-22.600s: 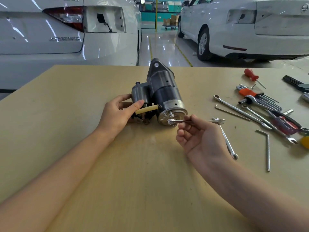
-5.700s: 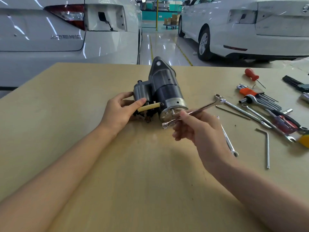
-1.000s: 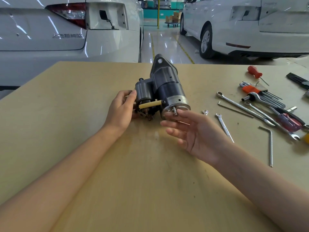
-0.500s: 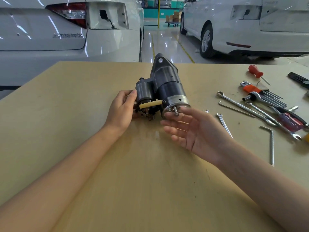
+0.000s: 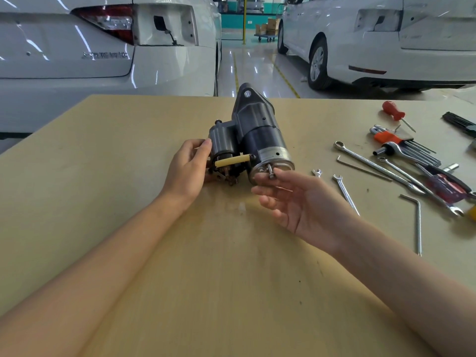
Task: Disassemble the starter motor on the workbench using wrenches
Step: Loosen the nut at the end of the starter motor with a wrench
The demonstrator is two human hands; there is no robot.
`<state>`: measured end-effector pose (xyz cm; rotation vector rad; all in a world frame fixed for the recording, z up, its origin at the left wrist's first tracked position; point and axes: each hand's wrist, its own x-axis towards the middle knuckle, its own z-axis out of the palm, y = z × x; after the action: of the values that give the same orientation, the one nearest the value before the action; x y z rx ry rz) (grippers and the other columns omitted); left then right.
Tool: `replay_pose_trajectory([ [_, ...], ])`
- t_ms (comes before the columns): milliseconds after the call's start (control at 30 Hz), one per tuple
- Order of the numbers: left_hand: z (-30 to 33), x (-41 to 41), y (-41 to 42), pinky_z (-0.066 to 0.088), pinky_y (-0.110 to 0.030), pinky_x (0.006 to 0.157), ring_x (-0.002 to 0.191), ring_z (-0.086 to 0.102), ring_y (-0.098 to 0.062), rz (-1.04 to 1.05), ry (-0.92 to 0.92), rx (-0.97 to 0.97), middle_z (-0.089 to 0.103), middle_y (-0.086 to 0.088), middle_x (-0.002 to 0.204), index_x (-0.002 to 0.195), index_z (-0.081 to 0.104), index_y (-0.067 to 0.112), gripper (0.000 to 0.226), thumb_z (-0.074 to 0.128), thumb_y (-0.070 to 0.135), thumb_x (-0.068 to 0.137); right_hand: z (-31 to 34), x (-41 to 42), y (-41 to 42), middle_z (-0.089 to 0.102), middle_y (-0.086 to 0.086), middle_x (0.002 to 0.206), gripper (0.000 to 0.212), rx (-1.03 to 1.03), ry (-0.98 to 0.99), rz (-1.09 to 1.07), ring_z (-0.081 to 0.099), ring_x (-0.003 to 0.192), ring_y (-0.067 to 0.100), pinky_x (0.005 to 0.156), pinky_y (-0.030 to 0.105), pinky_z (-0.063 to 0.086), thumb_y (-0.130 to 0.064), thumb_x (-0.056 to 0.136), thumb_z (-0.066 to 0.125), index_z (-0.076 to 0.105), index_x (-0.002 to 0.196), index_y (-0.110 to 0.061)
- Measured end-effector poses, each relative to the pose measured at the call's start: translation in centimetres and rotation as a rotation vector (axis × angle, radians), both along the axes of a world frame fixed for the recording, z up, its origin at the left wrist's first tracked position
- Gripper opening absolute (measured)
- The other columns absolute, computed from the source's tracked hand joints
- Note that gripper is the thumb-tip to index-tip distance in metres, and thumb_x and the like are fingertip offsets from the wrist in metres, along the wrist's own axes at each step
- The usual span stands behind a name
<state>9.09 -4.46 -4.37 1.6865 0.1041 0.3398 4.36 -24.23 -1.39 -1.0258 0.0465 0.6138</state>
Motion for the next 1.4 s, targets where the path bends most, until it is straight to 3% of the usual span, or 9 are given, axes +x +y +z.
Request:
replay_pose_trajectory([
  [167,0.07,-0.03,0.05,0.047,-0.055,0.096,0.108,0.062,-0.031,-0.001,0.002,0.003,0.065,-0.011,0.108,0.1,0.059,0.021,0.018,0.047,0.033,0.1,0.03,0.08,0.19,0.058,0.001,0.062,0.024,-0.135,-0.041,-0.041,0.058,0.047,0.006,0.037,0.015,0.044,-0.027,0.066,0.074,0.06,0.081,-0.014],
  [300,0.1,-0.17,-0.02,0.048,-0.056,0.095,0.106,0.062,-0.031,-0.011,-0.001,0.009,0.065,-0.008,0.105,0.097,0.059,0.023,0.018,0.047,0.036,0.099,-0.03,0.08,-0.15,0.063,0.005,0.068,0.033,-0.096,0.019,0.024,0.061,0.05,0.011,0.037,0.018,0.045,-0.04,0.081,0.063,0.062,0.094,-0.01],
  [400,0.18,-0.26,0.0,0.048,-0.057,0.094,0.106,0.062,-0.031,-0.011,-0.008,0.004,0.065,-0.007,0.102,0.096,0.059,0.024,0.02,0.047,0.039,0.096,-0.13,0.1,-0.18,0.066,0.007,0.073,0.028,-0.032,0.006,0.046,0.064,0.053,0.012,0.038,0.019,0.046,-0.031,0.087,0.056,0.067,0.096,-0.007],
  [667,0.06,-0.06,0.11,0.047,-0.056,0.096,0.108,0.062,-0.031,-0.006,-0.003,0.01,0.065,-0.013,0.111,0.103,0.06,0.019,0.02,0.047,0.035,0.1,-0.26,0.22,0.38,0.054,-0.003,0.058,0.025,-0.175,-0.059,-0.076,0.052,0.044,0.005,0.034,0.015,0.038,-0.028,0.062,0.076,0.056,0.074,-0.02],
  [800,0.08,-0.04,0.03,0.047,-0.055,0.097,0.107,0.062,-0.032,0.003,0.0,0.011,0.065,-0.009,0.107,0.099,0.06,0.022,0.017,0.048,0.033,0.1,-0.16,0.03,0.13,0.065,0.004,0.07,0.031,-0.115,-0.013,-0.055,0.06,0.049,0.01,0.038,0.018,0.043,-0.041,0.078,0.067,0.064,0.09,-0.012],
  [900,0.09,0.02,-0.02,0.047,-0.055,0.096,0.107,0.062,-0.032,0.008,-0.004,0.015,0.065,-0.009,0.104,0.099,0.059,0.022,0.016,0.047,0.032,0.101,-0.07,-0.03,-0.06,0.071,0.008,0.083,0.027,-0.041,0.002,-0.007,0.065,0.055,0.011,0.038,0.018,0.044,-0.031,0.092,0.052,0.069,0.098,-0.01],
  [1067,0.1,0.02,0.05,0.048,-0.055,0.096,0.107,0.061,-0.03,0.004,-0.009,0.021,0.064,-0.007,0.103,0.101,0.059,0.021,0.016,0.047,0.032,0.101,-0.15,0.17,0.35,0.059,-0.003,0.064,0.013,-0.121,-0.038,-0.051,0.057,0.048,0.005,0.037,0.015,0.042,-0.025,0.067,0.073,0.066,0.074,-0.016],
  [1233,-0.02,0.06,0.06,0.048,-0.053,0.096,0.107,0.062,-0.029,0.008,0.003,0.029,0.064,-0.007,0.103,0.103,0.059,0.019,0.017,0.047,0.032,0.1,-0.41,0.12,0.26,0.06,0.0,0.064,0.029,-0.129,-0.045,-0.077,0.057,0.048,0.007,0.039,0.017,0.043,-0.032,0.064,0.076,0.062,0.082,-0.016],
  [1400,0.11,-0.86,-0.51,0.038,-0.017,0.103,0.117,0.048,0.003,-0.002,-0.155,0.303,0.051,0.013,0.122,0.124,0.055,0.02,0.048,0.056,0.046,0.084,-0.36,0.18,0.2,0.071,0.007,0.08,0.021,-0.059,-0.027,-0.045,0.065,0.057,0.011,0.041,0.02,0.048,-0.027,0.091,0.056,0.068,0.094,-0.009],
])
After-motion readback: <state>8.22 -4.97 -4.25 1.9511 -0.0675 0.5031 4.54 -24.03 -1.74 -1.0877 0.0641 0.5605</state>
